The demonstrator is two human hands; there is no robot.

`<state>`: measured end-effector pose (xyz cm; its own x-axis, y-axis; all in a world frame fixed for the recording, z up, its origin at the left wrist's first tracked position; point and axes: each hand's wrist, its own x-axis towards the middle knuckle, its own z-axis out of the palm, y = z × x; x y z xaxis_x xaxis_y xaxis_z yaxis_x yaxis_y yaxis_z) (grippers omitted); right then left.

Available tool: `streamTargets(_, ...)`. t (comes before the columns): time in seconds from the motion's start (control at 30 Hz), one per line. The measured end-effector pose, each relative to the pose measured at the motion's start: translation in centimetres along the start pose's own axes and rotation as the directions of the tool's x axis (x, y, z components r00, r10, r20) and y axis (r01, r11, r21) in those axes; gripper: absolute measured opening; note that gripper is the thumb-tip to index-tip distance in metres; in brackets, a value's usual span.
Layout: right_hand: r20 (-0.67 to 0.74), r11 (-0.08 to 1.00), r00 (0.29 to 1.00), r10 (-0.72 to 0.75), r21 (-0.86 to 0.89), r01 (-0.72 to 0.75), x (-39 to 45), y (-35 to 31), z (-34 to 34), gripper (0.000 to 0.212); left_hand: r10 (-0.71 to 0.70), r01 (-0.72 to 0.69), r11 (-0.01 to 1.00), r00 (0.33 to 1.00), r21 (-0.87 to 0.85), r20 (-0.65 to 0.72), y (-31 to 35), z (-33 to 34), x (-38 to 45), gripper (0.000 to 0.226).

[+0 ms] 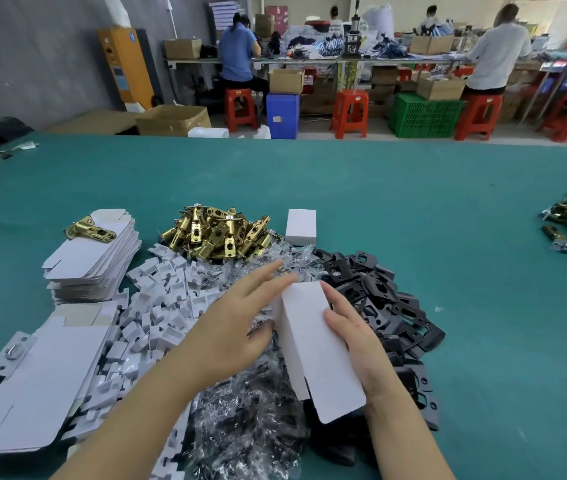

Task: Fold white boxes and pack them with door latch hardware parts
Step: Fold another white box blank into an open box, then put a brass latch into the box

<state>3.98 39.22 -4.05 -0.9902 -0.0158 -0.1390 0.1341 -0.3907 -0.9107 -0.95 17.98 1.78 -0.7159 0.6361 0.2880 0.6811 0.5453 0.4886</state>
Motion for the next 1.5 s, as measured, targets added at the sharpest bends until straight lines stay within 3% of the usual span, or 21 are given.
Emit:
streamTargets(0.07,0.028,1.000,0.999,0.028,0.003,-0.028,0.0,0.2,0.0,0.033,0.126,-0.111,0.971,0.990,0.210,-0.058,-0.2,0.6,0.1,0.069)
streamTargets(0.13,0.062,0.994,0.996,0.071,0.075,-0.075,-0.1,0.0,0.2,0.042,0.185,-0.153,0.952,0.978,0.264,-0.099,-0.6,1.0,0.0,0.060)
streamTargets(0.2,0.103,0.983,0.994,0.047,0.174,-0.064,-0.1,-0.1,0.2,0.064,0.105,-0.084,0.987,0.981,0.135,-0.162,-0.9,1.0,-0.2,0.050)
streamTargets(0.23,0.111,0.981,0.994,0.009,0.192,-0.031,-0.1,0.1,0.2,0.064,0.003,-0.002,1.000,0.985,0.003,-0.170,-0.8,0.8,-0.2,0.046)
streamTargets(0.3,0.113,0.989,0.993,-0.032,0.147,0.016,0.2,0.5,0.1,0.058,-0.187,0.162,0.956,0.979,-0.245,-0.085,-0.6,0.3,-0.3,0.037)
streamTargets(0.37,0.145,0.996,0.988,-0.048,0.080,0.037,0.3,0.9,0.2,0.064,-0.271,0.261,0.886,0.962,-0.383,0.030,-0.7,0.0,-0.2,0.030)
streamTargets(0.47,0.183,0.993,0.976,-0.114,-0.004,0.116,0.0,1.0,0.6,0.068,-0.272,0.301,0.884,0.953,-0.357,0.132,-1.0,0.2,-0.5,0.030)
streamTargets(0.63,0.121,0.988,0.980,-0.155,0.003,0.156,-0.2,0.8,1.1,0.056,-0.295,0.288,0.890,0.955,-0.354,0.036,-0.7,0.6,-0.5,0.029)
streamTargets(0.77,0.110,0.988,0.982,-0.151,-0.001,0.152,-0.2,0.7,1.2,0.046,-0.336,0.272,0.783,0.942,-0.559,-0.012,-0.6,0.1,-0.3,0.026)
streamTargets(0.97,0.031,0.987,0.986,-0.161,-0.002,0.162,-0.2,0.9,1.5,0.042,-0.316,0.340,0.754,0.938,-0.562,0.144,-1.1,-0.7,0.9,0.017)
streamTargets(1.03,-0.006,0.988,0.989,-0.150,0.019,0.150,-0.1,0.9,1.5,0.044,-0.413,0.372,0.705,0.907,-0.603,0.077,-2.6,-1.5,2.3,0.015)
streamTargets(1.1,-0.026,0.989,0.989,-0.142,0.035,0.143,-0.1,0.9,1.5,0.044,-0.524,0.401,0.761,0.843,-0.511,-0.120,-4.7,-2.7,4.5,0.013)
streamTargets(1.2,-0.041,0.990,0.990,-0.134,0.038,0.135,0.0,1.0,1.5,0.044,-0.521,0.485,0.853,0.765,-0.192,-0.379,-8.2,-4.7,7.9,0.030)
streamTargets(1.27,-0.056,0.992,0.991,-0.120,0.032,0.122,0.2,1.2,1.4,0.043,-0.522,0.550,0.834,0.765,-0.039,-0.378,-10.5,-5.8,9.8,0.045)
streamTargets(1.33,-0.072,0.994,0.992,-0.104,0.028,0.106,0.3,1.2,1.3,0.047,-0.544,0.590,0.800,0.790,0.109,-0.284,-12.4,-6.5,11.4,0.054)
streamTargets(1.43,-0.066,0.996,0.994,-0.085,0.016,0.086,0.4,1.3,1.0,0.050,-0.537,0.572,0.765,0.820,0.297,-0.198,-14.4,-6.9,12.6,0.048)
streamTargets(1.5,-0.057,0.997,0.996,-0.074,0.003,0.074,0.5,1.4,0.9,0.052,-0.534,0.591,0.760,0.806,0.273,-0.257,-15.1,-7.0,12.8,0.037)
